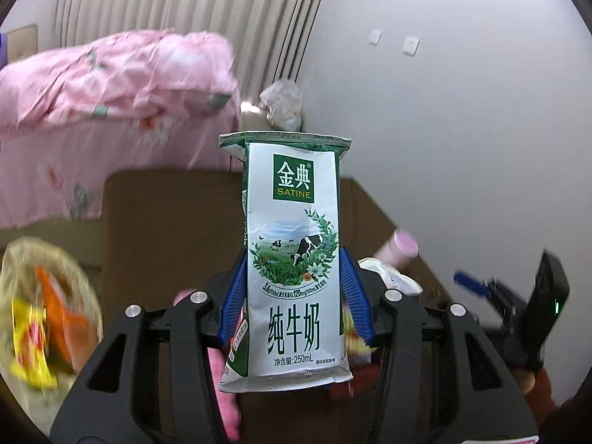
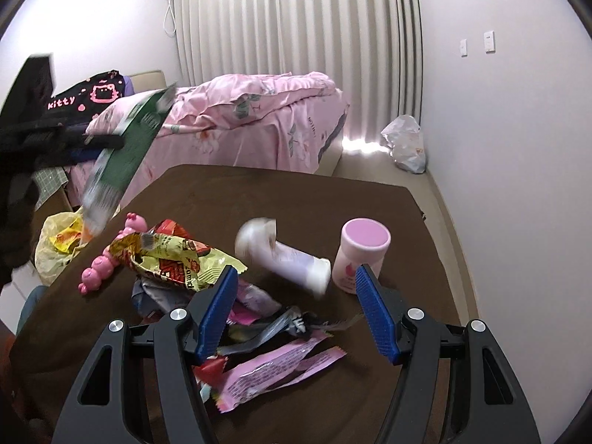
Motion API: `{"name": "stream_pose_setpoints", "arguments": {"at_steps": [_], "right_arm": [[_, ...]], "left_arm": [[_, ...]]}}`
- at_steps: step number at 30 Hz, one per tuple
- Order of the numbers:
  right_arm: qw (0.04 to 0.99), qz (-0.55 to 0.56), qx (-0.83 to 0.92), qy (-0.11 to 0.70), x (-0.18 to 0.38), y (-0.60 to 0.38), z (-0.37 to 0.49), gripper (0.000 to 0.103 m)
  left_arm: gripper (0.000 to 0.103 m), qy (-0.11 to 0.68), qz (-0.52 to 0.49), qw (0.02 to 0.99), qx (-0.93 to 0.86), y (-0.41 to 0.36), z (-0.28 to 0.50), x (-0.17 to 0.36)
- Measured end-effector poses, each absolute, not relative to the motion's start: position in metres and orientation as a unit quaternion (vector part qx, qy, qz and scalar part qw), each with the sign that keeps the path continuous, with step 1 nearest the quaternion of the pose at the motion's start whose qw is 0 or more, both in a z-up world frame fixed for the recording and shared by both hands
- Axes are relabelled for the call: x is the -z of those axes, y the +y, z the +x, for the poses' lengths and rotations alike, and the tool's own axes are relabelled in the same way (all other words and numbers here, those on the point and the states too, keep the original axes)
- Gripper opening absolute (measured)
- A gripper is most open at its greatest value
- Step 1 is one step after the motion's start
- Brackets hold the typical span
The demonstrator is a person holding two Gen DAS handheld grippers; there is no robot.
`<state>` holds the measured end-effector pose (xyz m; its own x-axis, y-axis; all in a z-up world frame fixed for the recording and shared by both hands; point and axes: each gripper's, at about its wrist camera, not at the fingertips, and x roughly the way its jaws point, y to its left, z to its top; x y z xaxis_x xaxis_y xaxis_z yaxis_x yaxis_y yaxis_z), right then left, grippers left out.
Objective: Collect trash
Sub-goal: 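Hold the milk carton in the left tool while the right tool grasps the white paper bag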
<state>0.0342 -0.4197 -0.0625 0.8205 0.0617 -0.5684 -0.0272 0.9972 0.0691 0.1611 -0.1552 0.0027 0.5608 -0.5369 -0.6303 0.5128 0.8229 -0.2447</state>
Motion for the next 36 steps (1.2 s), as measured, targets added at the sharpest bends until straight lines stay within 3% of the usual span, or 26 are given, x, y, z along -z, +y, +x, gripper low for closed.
{"name": "stream_pose_setpoints", "arguments": {"at_steps": [8,13,15,22,23,24,27,36], "right_arm": [[0.945,0.037,-0.028,0.323,0.067,-0.417,0.032,0.062],[0.942,0.045,-0.040,0.331,0.066,-0.409,0.065,0.062],[0.939,0.039,-0.045,0.337,0.069,-0.404,0.086,0.048],[0.909,0.050,-0.062,0.409,0.102,-0.398,0.145,0.037],[0.905,0.055,-0.070,0.416,0.106,-0.397,0.146,0.025],[0.903,0.059,-0.075,0.419,0.108,-0.397,0.144,0.022],[0.913,0.042,-0.064,0.400,0.099,-0.395,0.127,0.018],[0.936,0.002,-0.118,0.331,0.043,-0.384,0.045,0.018]], "left_arm": [[0.046,0.415,-0.020,0.877,0.240,-0.131,0.109,0.059],[0.046,0.420,-0.015,0.879,0.224,-0.124,0.090,0.070],[0.046,0.423,-0.027,0.876,0.230,-0.121,0.090,0.071],[0.047,0.437,-0.046,0.865,0.242,-0.117,0.088,0.075],[0.048,0.438,-0.046,0.864,0.245,-0.116,0.088,0.075],[0.048,0.439,-0.046,0.862,0.247,-0.116,0.087,0.076],[0.054,0.442,-0.053,0.859,0.252,-0.115,0.090,0.078],[0.057,0.437,-0.041,0.863,0.252,-0.122,0.090,0.076]]}}
